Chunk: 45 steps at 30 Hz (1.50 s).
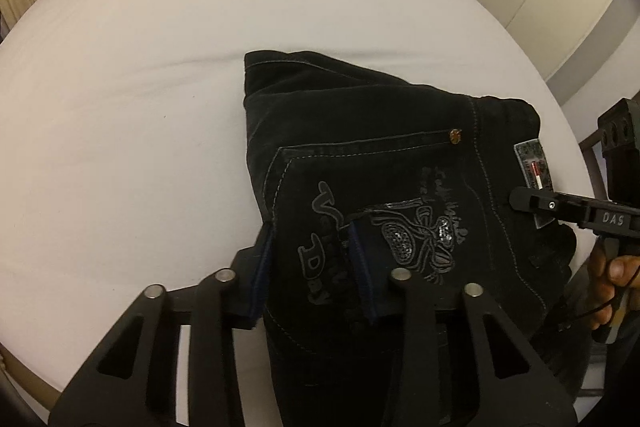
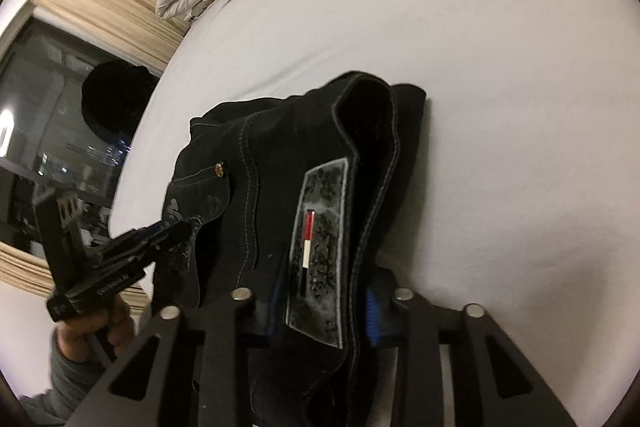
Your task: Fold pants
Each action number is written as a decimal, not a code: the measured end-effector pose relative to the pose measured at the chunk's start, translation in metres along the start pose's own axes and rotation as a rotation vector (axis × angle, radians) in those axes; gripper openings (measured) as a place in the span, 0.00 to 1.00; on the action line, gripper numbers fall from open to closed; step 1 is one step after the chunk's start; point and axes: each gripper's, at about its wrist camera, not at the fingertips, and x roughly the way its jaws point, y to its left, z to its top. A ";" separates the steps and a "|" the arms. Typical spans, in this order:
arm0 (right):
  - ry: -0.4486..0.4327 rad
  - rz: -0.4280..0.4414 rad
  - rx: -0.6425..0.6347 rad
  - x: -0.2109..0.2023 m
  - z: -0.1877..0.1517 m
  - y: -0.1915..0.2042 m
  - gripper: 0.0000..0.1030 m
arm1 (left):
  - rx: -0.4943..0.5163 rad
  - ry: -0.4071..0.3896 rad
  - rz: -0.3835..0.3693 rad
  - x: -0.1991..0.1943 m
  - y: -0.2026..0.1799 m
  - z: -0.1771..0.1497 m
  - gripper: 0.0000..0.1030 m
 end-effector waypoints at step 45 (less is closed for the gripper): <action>-0.225 -0.107 -0.002 -0.019 0.090 -0.049 0.67 | -0.001 -0.205 0.102 0.038 0.027 0.115 0.51</action>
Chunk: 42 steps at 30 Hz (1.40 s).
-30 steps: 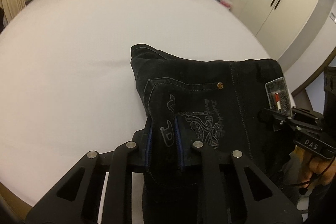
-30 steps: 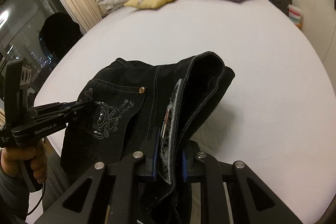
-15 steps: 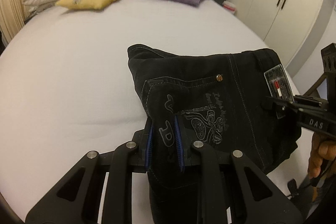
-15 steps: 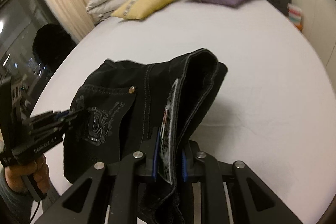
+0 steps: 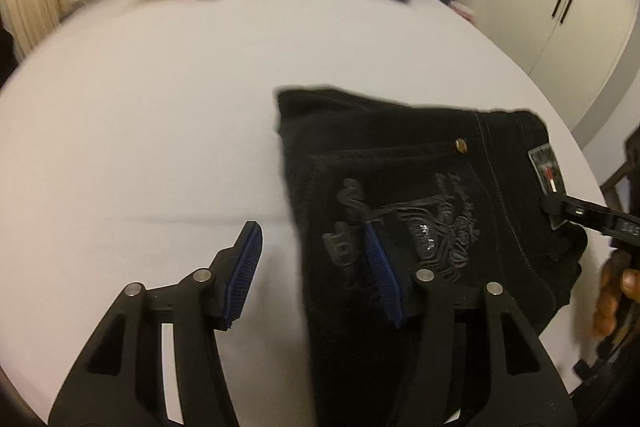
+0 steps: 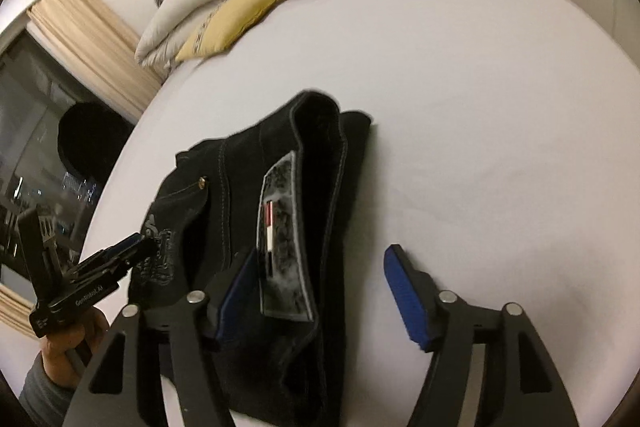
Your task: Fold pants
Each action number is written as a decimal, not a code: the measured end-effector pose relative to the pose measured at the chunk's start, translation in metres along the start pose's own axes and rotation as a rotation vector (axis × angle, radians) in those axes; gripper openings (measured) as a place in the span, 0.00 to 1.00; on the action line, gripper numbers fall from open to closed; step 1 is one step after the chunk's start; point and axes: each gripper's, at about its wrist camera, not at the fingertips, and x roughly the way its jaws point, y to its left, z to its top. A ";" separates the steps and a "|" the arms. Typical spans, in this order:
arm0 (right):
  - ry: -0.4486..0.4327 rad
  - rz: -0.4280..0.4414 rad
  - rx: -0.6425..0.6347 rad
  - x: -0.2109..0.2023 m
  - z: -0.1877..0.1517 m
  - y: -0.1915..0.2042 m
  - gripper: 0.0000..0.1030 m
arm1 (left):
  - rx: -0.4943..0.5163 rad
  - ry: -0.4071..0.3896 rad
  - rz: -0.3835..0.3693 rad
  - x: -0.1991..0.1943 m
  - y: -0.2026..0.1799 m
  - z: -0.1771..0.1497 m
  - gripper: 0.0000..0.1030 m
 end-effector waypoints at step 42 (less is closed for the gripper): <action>-0.446 -0.353 -0.216 -0.273 -0.138 0.189 1.00 | -0.094 -0.222 0.211 -0.291 -0.072 -0.112 1.00</action>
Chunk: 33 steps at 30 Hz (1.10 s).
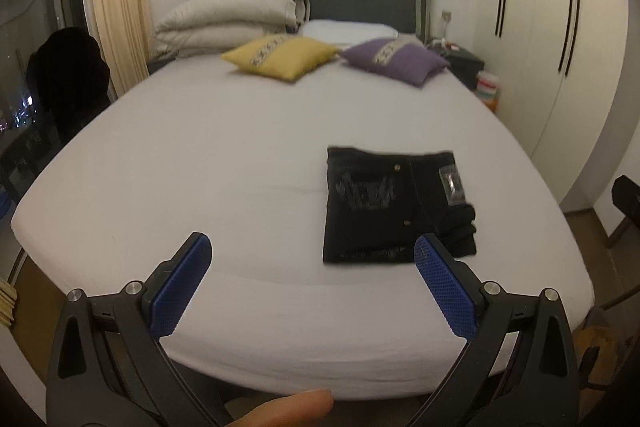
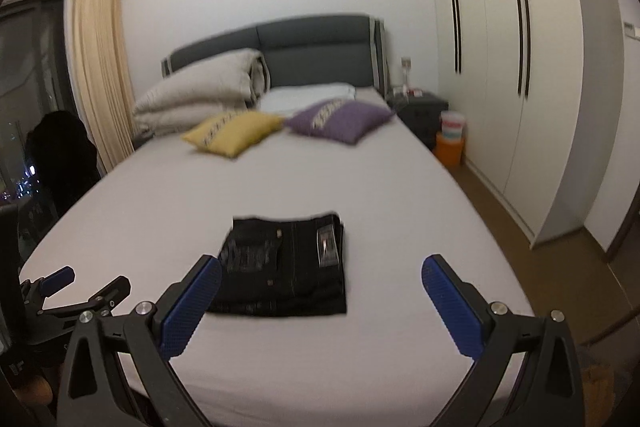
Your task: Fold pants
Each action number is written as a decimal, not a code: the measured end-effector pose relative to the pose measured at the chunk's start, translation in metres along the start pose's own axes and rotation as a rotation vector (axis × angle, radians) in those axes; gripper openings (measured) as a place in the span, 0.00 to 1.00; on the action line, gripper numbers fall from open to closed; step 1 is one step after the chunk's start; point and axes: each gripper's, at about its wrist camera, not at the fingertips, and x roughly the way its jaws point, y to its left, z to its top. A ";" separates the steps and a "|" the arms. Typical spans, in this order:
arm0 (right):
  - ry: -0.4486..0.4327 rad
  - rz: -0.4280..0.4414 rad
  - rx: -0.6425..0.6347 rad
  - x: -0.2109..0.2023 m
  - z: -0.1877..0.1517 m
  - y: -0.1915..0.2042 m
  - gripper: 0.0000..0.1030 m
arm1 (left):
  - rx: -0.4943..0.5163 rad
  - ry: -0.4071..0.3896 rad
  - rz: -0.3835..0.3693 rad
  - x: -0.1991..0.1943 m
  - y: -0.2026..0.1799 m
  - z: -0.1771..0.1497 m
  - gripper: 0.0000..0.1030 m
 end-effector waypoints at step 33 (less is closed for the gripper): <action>0.146 0.002 -0.028 0.030 -0.020 0.014 1.00 | 0.007 0.067 -0.020 0.046 0.002 -0.010 1.00</action>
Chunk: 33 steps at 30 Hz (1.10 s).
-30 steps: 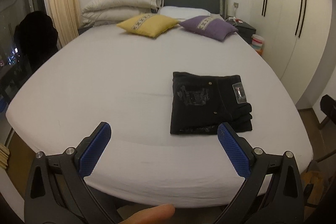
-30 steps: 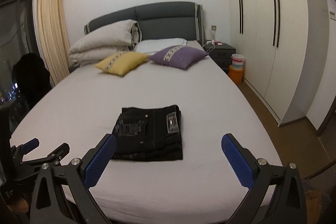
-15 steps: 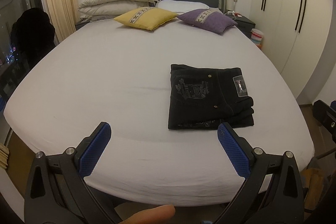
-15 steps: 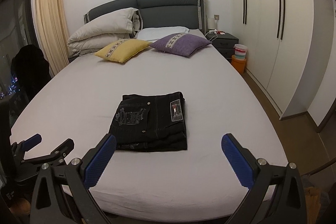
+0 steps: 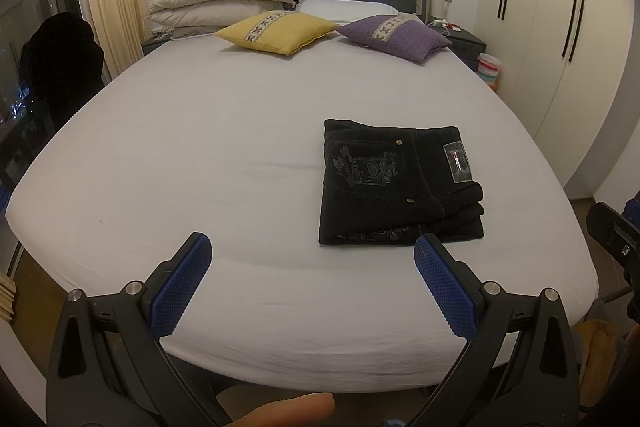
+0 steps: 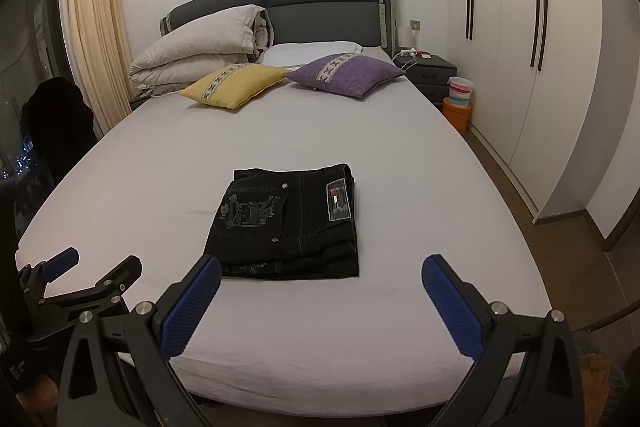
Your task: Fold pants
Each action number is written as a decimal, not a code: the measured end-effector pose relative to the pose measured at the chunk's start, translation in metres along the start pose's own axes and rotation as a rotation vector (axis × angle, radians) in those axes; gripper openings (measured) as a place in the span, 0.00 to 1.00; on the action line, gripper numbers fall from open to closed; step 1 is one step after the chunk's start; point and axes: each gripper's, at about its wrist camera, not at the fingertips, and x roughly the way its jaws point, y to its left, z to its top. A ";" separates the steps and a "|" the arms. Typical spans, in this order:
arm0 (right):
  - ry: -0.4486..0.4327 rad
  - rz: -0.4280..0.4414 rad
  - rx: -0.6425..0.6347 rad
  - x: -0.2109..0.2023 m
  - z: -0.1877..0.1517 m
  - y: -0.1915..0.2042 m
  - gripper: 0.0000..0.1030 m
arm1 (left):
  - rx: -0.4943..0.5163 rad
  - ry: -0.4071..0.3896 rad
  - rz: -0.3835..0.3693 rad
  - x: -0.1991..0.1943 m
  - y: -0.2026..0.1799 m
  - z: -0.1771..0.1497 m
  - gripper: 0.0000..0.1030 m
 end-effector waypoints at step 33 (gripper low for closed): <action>0.014 -0.002 -0.002 0.005 -0.008 -0.002 1.00 | -0.002 0.002 -0.002 0.002 -0.003 0.000 1.00</action>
